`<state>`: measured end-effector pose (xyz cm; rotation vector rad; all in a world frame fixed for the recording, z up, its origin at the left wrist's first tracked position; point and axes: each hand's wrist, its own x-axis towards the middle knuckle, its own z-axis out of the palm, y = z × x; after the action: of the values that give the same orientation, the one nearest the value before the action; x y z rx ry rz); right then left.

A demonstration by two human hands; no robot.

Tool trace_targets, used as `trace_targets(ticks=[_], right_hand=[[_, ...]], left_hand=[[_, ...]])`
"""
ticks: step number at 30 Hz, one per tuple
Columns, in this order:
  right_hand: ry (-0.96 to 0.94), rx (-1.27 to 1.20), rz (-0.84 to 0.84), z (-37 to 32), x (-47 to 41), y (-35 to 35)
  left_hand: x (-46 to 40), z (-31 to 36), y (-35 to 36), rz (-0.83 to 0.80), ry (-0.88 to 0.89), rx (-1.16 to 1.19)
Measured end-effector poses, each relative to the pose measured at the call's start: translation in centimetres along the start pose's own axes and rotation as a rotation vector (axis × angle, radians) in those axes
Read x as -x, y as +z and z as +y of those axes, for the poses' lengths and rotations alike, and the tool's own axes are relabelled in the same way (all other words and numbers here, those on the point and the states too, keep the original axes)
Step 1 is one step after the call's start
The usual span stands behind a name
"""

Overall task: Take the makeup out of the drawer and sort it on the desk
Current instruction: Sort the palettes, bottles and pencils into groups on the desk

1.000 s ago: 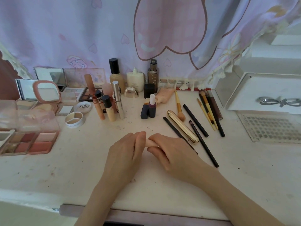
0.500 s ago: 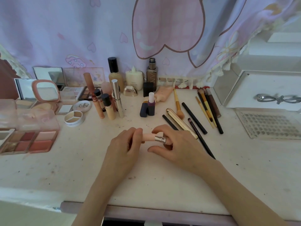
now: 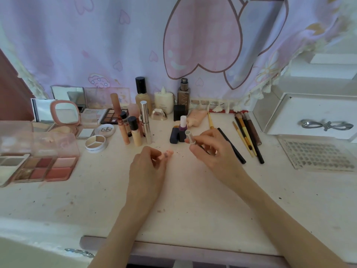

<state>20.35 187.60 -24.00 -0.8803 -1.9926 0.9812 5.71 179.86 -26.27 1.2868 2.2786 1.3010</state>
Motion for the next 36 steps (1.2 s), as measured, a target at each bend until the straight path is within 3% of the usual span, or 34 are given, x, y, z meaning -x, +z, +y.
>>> trace_targets(ticks=[4, 15, 36], right_hand=[[0.064, 0.062, -0.017, -0.3, -1.9, 0.4], [0.044, 0.308, 0.067, 1.4, -3.8, 2.5], [0.059, 0.309, 0.098, 1.1, -2.7, 2.7]], left_hand=[[-1.2, 0.3, 0.6, -0.029, 0.033, -0.108], [-2.4, 0.1, 1.3, -0.057, 0.154, -0.114], [-2.3, -0.6, 1.6, -0.047, 0.290, -0.174]])
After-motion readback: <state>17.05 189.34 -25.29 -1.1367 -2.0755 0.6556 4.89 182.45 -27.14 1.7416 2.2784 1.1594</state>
